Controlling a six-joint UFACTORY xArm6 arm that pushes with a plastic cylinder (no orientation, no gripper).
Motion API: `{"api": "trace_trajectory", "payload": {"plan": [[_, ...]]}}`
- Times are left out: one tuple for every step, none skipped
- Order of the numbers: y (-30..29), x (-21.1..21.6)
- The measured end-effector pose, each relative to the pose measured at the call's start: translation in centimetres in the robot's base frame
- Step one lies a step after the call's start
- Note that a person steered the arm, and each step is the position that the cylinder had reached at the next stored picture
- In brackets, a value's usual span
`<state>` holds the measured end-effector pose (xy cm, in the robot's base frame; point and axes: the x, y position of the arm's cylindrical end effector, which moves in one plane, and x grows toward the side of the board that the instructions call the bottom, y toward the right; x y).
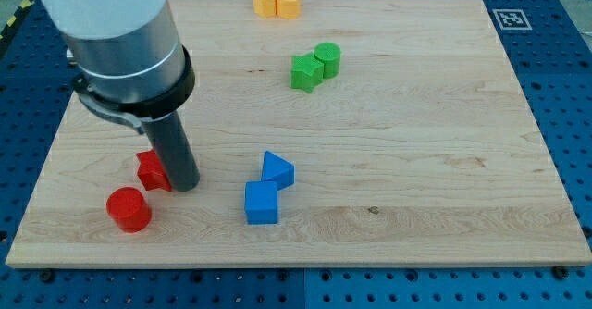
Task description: Push the blue triangle to the top right of the blue cube
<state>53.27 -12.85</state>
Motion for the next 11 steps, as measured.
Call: {"api": "trace_trajectory", "payload": {"plan": [[1.2,-1.7],[3.3,-4.3],[7.0,-4.4],[8.9,-3.2],[9.7,-2.7],[10.0,-3.2],[10.1,-3.2],[10.1,-3.1],[10.1,-2.2],[10.1,-2.1],[9.8,-2.1]]}}
